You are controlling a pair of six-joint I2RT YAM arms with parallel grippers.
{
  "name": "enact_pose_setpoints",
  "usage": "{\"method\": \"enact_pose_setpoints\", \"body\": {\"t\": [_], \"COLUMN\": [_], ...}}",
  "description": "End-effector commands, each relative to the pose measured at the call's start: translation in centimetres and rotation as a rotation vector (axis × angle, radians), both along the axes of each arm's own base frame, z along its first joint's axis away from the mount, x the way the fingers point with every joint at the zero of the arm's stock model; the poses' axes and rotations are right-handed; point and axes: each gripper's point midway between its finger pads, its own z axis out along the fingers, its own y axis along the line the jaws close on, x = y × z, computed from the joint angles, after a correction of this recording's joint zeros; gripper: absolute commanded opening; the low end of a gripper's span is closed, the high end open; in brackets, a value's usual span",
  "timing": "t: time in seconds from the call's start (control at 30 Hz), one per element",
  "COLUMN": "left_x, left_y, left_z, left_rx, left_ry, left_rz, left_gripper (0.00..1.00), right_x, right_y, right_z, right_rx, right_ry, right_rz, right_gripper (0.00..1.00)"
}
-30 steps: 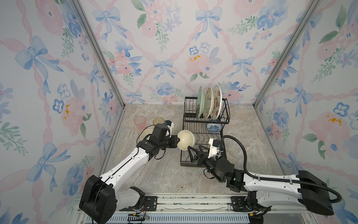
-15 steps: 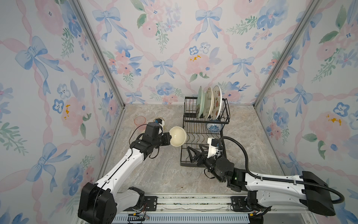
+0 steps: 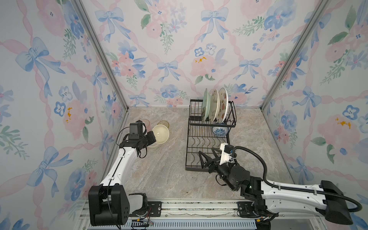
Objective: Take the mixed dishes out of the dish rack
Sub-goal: 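Stack the cream bowl onto the other cream bowl with the left gripper, then open and raise the left gripper while the right gripper withdraws from the rack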
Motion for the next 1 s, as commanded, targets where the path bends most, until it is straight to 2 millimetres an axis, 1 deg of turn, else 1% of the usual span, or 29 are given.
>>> {"method": "enact_pose_setpoints", "body": {"t": [0.0, 0.07, 0.17, 0.27, 0.37, 0.53, 0.63, 0.73, 0.83, 0.97], "left_x": [2.2, 3.0, 3.5, 3.4, 2.9, 2.4, 2.4, 2.6, 2.7, 2.8], "left_y": [1.4, 2.1, 4.0, 5.4, 6.4, 6.5, 6.4, 5.9, 6.0, 6.4], "left_z": [0.7, 0.8, 1.5, 1.9, 1.6, 0.1, -0.9, -1.7, -2.6, -3.2], "left_rx": [0.019, 0.036, 0.134, 0.205, 0.261, 0.274, 0.278, 0.255, 0.259, 0.278], "left_ry": [-0.022, -0.022, -0.039, -0.039, -0.024, 0.014, 0.051, 0.079, 0.11, 0.129], "left_rz": [0.029, 0.05, 0.098, 0.121, 0.138, 0.12, 0.102, 0.077, 0.072, 0.074], "left_gripper": [0.0, 0.0, 0.0, 0.0, 0.0, 0.0, 0.0, 0.0, 0.0, 0.0], "right_x": [-0.2, -0.3, -0.5, -0.6, -0.6, -0.6, -0.6, -0.7, -0.7, -0.8], "right_y": [-1.7, -2.6, -3.5, -4.3, -4.9, -5.3, -5.5, -5.8, -6.1, -6.3], "right_z": [-0.4, -0.3, -0.1, -0.3, -0.7, -0.9, -1.0, -1.0, -1.0, -1.2], "right_rx": [-0.048, -0.04, -0.034, -0.042, -0.047, -0.056, -0.064, -0.065, -0.061, -0.061], "right_ry": [-0.014, -0.024, -0.028, -0.023, -0.019, -0.013, -0.008, -0.004, 0.003, 0.011], "right_rz": [-0.038, -0.046, -0.053, -0.062, -0.079, -0.09, -0.091, -0.094, -0.096, -0.095], "right_gripper": [0.97, 0.97, 0.97, 0.97, 0.97, 0.97, 0.97, 0.97, 0.97, 0.97]}}
